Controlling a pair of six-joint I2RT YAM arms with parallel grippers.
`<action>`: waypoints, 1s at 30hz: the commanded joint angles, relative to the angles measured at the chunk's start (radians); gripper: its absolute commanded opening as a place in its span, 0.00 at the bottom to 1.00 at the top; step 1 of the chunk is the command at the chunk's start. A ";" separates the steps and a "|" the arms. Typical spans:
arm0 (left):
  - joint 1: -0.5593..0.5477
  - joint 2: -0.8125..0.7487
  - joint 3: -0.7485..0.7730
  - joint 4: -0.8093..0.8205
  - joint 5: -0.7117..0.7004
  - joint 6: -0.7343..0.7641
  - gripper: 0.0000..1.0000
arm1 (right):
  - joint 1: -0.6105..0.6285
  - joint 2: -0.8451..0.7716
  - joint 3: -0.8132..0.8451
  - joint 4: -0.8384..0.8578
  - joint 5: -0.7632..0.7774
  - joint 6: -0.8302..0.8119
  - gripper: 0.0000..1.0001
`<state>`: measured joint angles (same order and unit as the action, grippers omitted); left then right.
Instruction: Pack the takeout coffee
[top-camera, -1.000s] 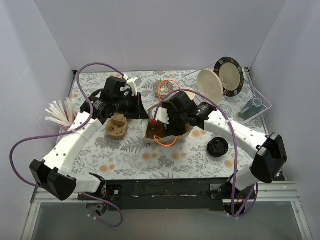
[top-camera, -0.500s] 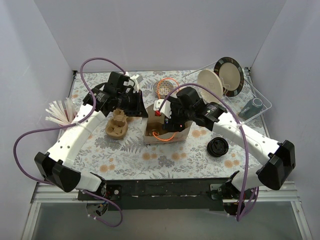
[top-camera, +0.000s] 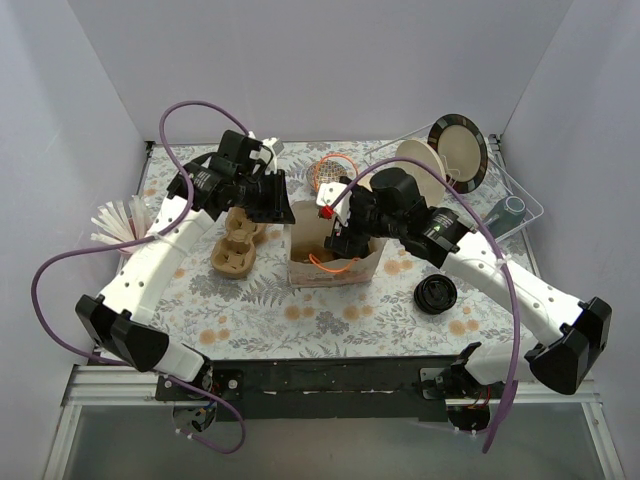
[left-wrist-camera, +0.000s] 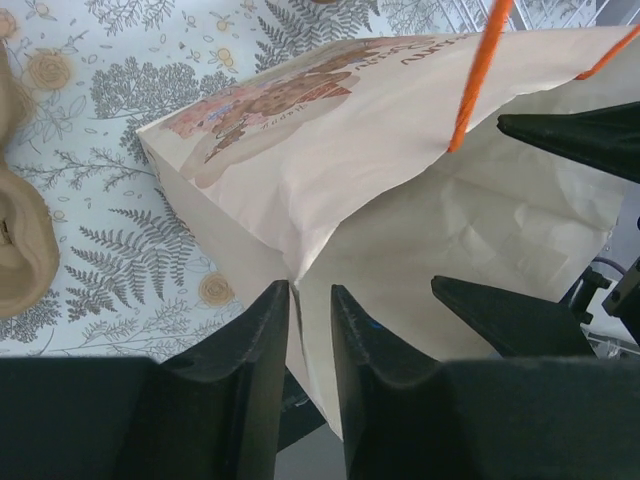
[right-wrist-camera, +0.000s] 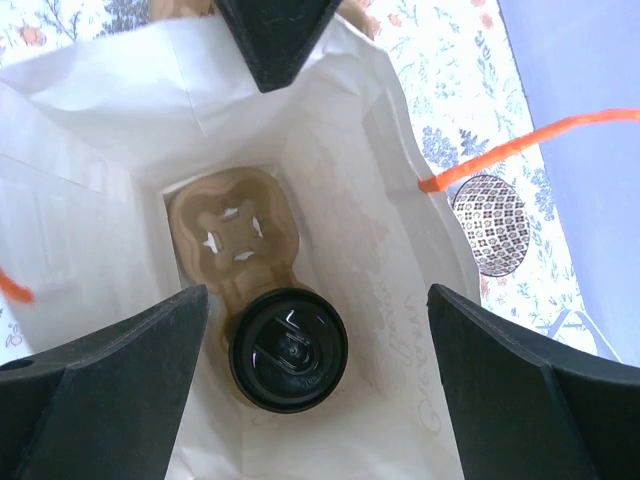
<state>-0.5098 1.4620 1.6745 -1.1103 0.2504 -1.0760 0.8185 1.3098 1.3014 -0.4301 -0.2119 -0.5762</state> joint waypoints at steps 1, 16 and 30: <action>0.001 0.004 0.060 -0.003 -0.031 0.001 0.27 | -0.002 -0.029 0.018 0.064 0.008 0.058 0.98; 0.001 0.026 0.139 0.032 -0.097 0.013 0.44 | -0.002 -0.034 0.048 0.142 0.152 0.168 0.98; 0.001 -0.083 0.093 0.158 -0.148 0.008 0.52 | -0.004 -0.047 0.072 0.175 0.206 0.223 0.99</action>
<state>-0.5098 1.4723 1.7752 -1.0313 0.1390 -1.0718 0.8185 1.2995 1.3125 -0.3317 -0.0433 -0.3908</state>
